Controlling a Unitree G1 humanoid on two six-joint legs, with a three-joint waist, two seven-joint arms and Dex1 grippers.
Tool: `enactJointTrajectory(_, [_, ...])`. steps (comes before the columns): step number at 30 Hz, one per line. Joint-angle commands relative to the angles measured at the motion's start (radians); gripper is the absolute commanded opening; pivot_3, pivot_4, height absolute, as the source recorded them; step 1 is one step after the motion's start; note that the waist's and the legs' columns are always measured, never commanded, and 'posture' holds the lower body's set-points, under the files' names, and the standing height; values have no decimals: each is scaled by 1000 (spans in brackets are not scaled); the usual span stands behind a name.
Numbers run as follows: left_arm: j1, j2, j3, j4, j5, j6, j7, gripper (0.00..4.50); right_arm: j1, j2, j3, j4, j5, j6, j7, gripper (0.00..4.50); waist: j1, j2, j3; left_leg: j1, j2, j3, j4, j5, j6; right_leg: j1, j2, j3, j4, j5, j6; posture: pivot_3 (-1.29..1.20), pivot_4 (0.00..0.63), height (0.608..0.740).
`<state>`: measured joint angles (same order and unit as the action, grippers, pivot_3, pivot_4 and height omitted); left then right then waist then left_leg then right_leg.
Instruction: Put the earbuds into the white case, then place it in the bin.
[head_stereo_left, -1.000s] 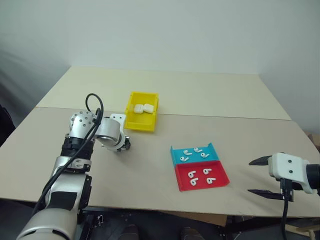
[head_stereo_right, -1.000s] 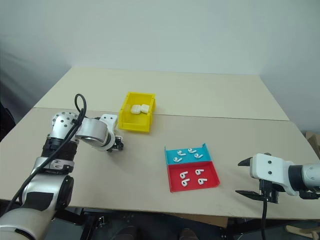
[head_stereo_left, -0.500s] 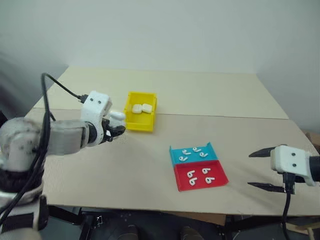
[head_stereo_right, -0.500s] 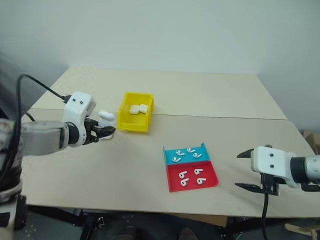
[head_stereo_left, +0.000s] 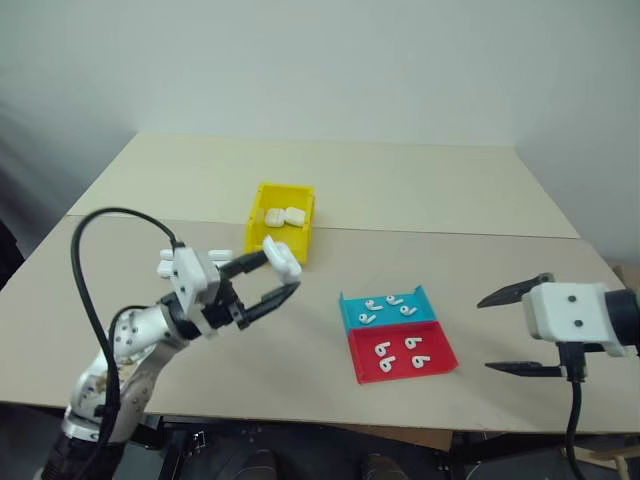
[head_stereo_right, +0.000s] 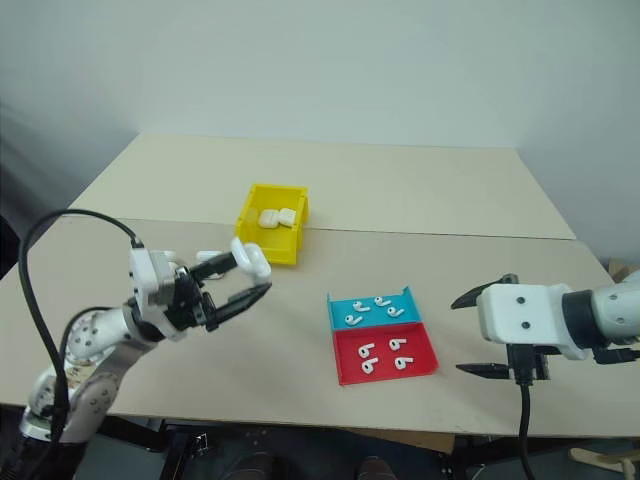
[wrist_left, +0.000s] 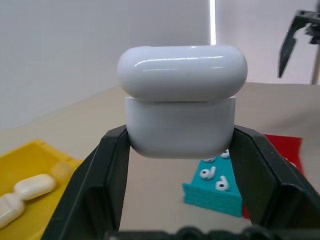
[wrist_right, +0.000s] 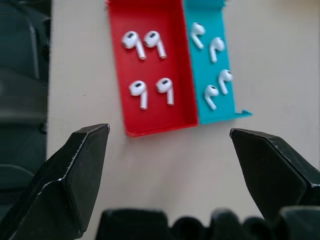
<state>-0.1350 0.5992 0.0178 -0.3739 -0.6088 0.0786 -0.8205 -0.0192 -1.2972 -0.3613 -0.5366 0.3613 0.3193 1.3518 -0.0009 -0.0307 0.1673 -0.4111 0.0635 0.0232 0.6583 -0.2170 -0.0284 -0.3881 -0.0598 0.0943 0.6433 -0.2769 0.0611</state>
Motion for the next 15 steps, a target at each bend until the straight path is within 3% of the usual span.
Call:
enactJointTrajectory(1, [26,-54,-7,31,17,-134,-106,2727,-63,-46,51,-44,28,13,15,4500,-1,0,0,0,0,0,0,0,0,0,0,0,0,0,0,0,150,740])
enactJointTrajectory(4, [36,-105,-21,75,35,-201,-161,2727,-110,-84,118,-54,26,20,35,4500,-3,2,-1,1,0,1,0,0,0,0,0,0,1,0,0,0,150,740])
enactJointTrajectory(9, [69,-100,-33,67,-2,-194,-276,2727,-246,-105,299,-77,-16,105,13,4500,-9,2,-1,1,1,1,1,0,0,0,1,1,1,0,0,0,150,740])
enactJointTrajectory(15, [129,-143,-36,52,-5,-219,-313,2727,-461,-24,569,-96,-139,195,39,4500,-16,2,-1,1,2,2,1,0,1,-1,1,1,2,0,0,0,150,740])
